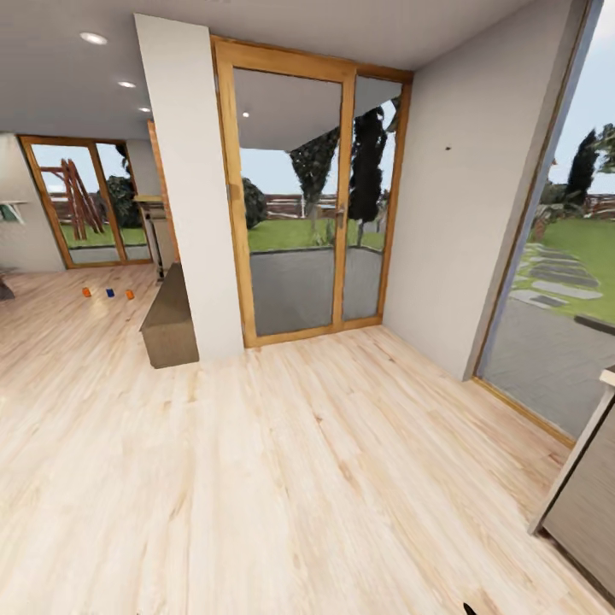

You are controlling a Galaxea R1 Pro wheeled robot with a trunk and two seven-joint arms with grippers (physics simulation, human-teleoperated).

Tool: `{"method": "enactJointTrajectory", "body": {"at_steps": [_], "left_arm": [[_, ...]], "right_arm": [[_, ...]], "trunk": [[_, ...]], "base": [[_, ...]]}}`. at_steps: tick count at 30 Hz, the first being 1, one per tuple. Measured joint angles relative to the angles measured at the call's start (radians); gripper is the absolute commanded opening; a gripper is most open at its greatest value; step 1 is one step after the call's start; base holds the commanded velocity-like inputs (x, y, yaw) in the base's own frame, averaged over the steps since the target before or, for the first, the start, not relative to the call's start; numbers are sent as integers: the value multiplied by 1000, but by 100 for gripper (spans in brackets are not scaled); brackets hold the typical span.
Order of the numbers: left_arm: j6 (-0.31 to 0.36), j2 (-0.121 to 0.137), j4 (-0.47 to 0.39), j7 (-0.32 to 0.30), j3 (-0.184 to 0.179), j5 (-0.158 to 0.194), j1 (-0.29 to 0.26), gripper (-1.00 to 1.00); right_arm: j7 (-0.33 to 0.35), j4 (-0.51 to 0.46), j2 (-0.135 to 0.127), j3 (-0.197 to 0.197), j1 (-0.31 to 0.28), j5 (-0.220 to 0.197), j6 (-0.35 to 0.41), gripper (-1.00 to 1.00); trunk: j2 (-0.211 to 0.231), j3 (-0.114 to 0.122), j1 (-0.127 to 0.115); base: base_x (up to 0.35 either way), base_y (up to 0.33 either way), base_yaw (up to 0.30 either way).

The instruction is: Put the three can of soda from the living room inside the tash can in the kitchen.

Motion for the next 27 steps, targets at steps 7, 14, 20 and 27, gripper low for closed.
{"method": "enactJointTrajectory", "body": {"at_steps": [7, 14, 20, 27], "left_arm": [[0, 0, 0, 0, 0, 0, 0, 100], [0, 0, 1, 0, 0, 0, 0, 100], [0, 1, 1, 0, 0, 0, 0, 100], [1, 1, 1, 0, 0, 0, 0, 100]], "right_arm": [[0, 1, 0, 1, 0, 0, 0, 100], [0, 1, 0, 1, 0, 0, 0, 100], [0, 1, 0, 1, 0, 0, 0, 100], [0, 1, 0, 1, 0, 0, -1, 100]], "trunk": [[0, 0, 0], [0, 0, 0], [0, 0, 0], [0, 0, 0]], "base": [[0, 0, 250], [0, 0, 249], [0, 0, 249], [0, 0, 250]]}}
